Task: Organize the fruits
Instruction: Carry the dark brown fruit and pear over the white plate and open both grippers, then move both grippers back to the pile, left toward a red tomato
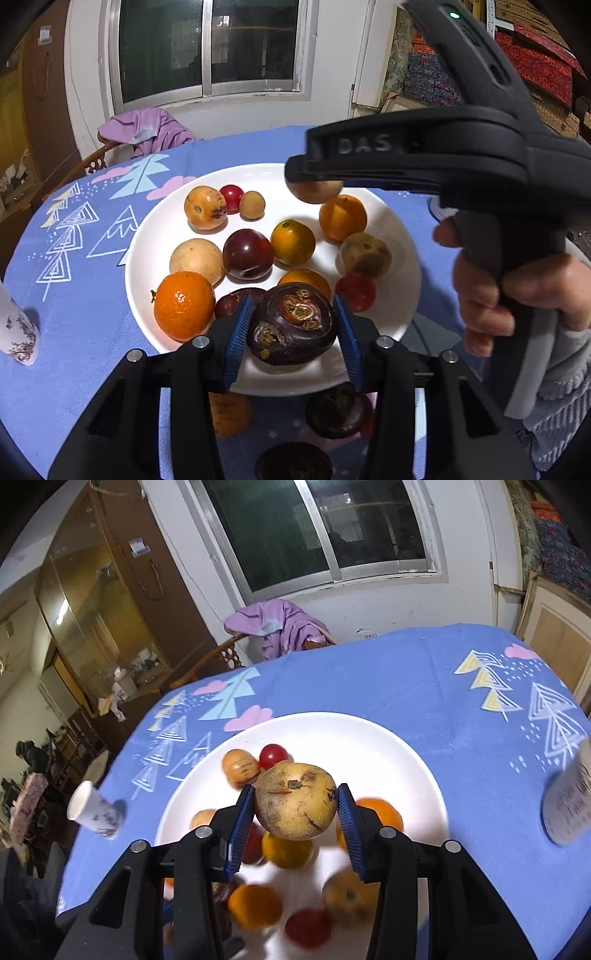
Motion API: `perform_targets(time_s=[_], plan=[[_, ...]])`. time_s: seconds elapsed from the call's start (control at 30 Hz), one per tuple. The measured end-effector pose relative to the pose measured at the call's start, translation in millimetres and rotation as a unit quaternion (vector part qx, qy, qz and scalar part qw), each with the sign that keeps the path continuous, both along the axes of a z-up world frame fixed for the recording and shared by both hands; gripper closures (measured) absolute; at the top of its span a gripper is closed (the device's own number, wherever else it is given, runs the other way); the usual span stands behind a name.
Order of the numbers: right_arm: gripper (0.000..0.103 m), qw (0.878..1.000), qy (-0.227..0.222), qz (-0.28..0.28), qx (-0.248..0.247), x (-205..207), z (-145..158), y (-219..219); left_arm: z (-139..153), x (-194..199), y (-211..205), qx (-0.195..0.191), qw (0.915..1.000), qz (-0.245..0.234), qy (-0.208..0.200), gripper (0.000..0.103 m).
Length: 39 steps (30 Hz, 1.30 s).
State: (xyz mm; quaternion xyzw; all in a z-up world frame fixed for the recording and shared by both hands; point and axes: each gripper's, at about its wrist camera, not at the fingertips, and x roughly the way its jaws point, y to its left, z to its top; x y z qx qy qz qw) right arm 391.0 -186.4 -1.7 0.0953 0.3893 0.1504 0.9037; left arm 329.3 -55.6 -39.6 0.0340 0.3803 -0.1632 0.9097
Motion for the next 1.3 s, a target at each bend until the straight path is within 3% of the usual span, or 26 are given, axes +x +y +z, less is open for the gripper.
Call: perform_targets(time_s=[0.17, 0.4, 0.5, 0.6, 0.83, 0.93, 1.07, 1.23, 1.3], plan=[[0.056, 1.0, 0.0, 0.006, -0.022, 21, -9, 10, -7, 6, 1, 0.002, 1.0, -0.005, 0.003, 0.059], [0.056, 1.0, -0.007, -0.004, 0.007, 14, -3, -6, -5, 6, 7, -0.019, 0.9997, -0.004, 0.013, 0.058], [0.056, 0.999, -0.033, -0.01, 0.025, -6, 18, -19, 5, 4, 13, -0.027, 0.9996, 0.001, 0.004, 0.058], [0.045, 0.998, -0.059, -0.013, 0.035, -37, 38, -30, 14, 0, 18, -0.031, 0.9995, 0.007, -0.005, 0.058], [0.043, 0.997, -0.076, 0.001, 0.009, -107, 59, -42, 28, -44, 49, -0.027, 0.9985, 0.044, -0.02, 0.058], [0.038, 0.997, -0.08, 0.0, 0.008, -141, 55, -46, 22, -75, 65, -0.017, 0.9974, 0.065, -0.026, 0.052], [0.036, 0.998, -0.066, 0.002, 0.003, -182, 26, -47, 10, -120, 86, -0.004, 0.9955, 0.089, -0.033, 0.045], [0.036, 0.998, -0.05, 0.009, -0.021, -207, -3, -41, 1, -153, 99, 0.008, 0.993, 0.11, -0.042, 0.044], [0.036, 0.999, -0.047, 0.014, -0.024, -211, -6, -38, 0, -157, 100, 0.013, 0.9922, 0.113, -0.049, 0.035]])
